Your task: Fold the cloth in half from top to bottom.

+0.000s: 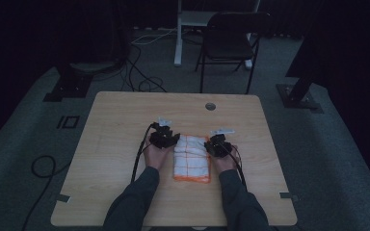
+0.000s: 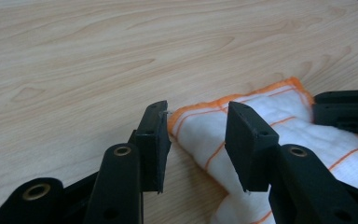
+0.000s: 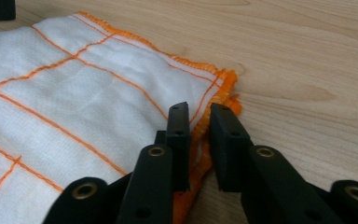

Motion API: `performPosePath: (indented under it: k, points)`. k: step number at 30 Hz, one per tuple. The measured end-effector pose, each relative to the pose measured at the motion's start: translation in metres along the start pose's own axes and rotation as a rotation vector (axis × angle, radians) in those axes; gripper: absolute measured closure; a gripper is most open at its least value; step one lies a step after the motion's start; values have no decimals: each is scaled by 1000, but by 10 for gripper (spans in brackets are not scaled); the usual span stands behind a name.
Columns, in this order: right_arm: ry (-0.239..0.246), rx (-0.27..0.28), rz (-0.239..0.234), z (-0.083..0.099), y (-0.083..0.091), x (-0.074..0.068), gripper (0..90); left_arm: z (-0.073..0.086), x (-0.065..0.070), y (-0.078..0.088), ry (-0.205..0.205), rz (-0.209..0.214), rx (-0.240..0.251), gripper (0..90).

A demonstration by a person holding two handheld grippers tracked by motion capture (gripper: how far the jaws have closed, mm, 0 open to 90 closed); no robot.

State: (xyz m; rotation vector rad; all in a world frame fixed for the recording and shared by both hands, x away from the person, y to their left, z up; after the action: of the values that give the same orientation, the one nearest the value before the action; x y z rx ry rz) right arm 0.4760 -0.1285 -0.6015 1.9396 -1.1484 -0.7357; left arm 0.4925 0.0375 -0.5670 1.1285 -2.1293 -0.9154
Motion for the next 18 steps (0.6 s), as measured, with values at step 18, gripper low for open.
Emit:
performPosePath:
  k: [18]
  points:
    - [22,52,-12,0,8,-4,857,12,11,-15,-33,61,-122,846]
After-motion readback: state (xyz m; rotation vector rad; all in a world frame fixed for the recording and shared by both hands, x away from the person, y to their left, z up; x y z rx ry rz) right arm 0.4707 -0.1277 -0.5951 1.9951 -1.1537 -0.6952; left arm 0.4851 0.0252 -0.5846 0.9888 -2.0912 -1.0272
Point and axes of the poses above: each handheld gripper's, and its own axes: y roughly backward along the jaws, z roughly out of its underside, x roughly to its right, the point moved 9 cm from there along -y, roughly forward along the jaws, and after that the axes turned 11 degrees about -x, right-handed, at the moved point
